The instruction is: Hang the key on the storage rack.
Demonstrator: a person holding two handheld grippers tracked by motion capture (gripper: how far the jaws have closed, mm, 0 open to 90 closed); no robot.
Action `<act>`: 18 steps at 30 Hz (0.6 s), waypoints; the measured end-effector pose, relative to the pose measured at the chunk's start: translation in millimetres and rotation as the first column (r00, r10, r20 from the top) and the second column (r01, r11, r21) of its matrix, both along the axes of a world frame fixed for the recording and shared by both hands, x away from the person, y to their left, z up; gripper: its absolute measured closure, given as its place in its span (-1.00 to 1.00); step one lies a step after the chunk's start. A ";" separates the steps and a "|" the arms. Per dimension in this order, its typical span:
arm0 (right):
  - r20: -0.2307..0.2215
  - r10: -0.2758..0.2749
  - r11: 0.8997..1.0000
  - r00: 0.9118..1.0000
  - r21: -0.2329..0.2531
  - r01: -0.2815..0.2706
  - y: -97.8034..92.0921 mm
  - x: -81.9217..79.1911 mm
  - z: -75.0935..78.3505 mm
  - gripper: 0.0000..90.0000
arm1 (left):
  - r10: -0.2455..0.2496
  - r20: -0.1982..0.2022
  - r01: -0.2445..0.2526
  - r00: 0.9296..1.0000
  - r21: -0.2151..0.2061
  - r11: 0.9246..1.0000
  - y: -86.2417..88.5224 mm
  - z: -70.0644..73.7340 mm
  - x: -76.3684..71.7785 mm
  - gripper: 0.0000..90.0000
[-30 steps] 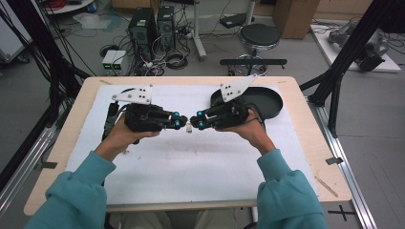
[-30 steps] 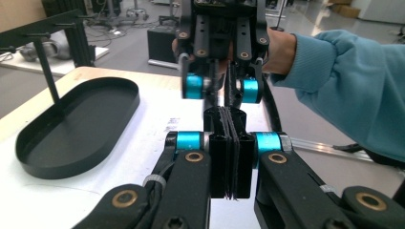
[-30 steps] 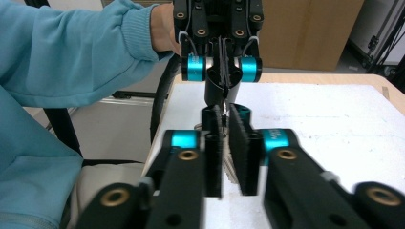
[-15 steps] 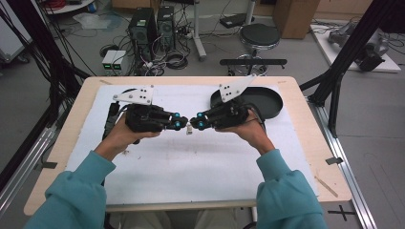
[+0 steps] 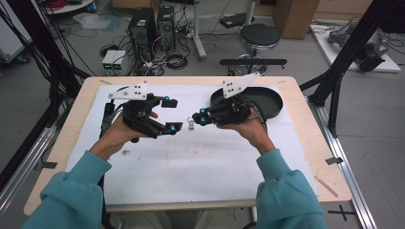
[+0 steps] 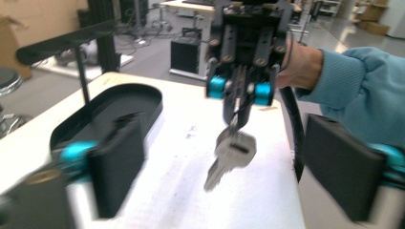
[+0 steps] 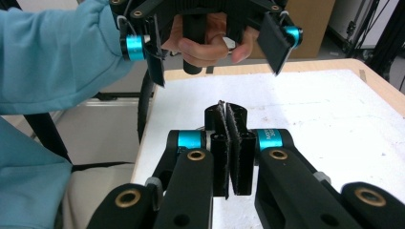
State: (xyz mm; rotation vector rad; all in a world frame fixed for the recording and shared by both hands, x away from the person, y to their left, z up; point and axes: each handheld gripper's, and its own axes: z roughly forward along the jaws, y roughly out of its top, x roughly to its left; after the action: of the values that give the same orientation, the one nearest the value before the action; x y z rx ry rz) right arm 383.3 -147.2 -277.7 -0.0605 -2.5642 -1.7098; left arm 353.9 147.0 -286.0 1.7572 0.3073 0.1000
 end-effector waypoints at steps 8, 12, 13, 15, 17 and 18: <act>-0.023 -0.081 0.996 0.996 0.021 0.081 -17.1 3.6 3.2 0.98 | 0.131 0.043 -0.131 0.990 -0.001 0.991 29.0 -8.3 -7.3 -0.96; -0.015 -0.135 0.990 0.991 0.034 0.136 -31.5 7.2 6.3 0.98 | 0.221 0.069 -0.222 0.973 0.009 0.975 50.4 -18.6 -16.8 -0.96; -0.018 -0.152 0.988 0.988 0.030 0.153 -35.1 7.4 7.4 0.98 | 0.246 0.066 -0.247 0.967 0.007 0.969 55.2 -21.9 -19.1 -0.96; -0.027 -0.179 0.984 0.984 0.021 0.179 -41.3 8.8 9.3 0.98 | 0.289 0.069 -0.291 0.955 0.018 0.957 64.6 -27.4 -23.2 -0.96; -0.018 -0.212 0.977 0.977 0.008 0.212 -48.7 10.5 12.0 0.98 | 0.318 0.077 -0.319 0.945 0.000 0.948 74.8 -35.0 -28.5 -0.96; -0.014 -0.225 0.974 0.974 0.012 0.225 -52.3 12.5 13.3 0.98 | 0.333 0.084 -0.334 0.939 -0.005 0.943 80.0 -39.1 -30.9 -0.96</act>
State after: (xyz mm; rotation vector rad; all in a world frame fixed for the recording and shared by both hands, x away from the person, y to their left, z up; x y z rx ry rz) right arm 395.8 -199.5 -264.4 -0.3746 -2.6231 -1.7903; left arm 323.1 226.9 -325.1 1.6906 0.5429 0.4190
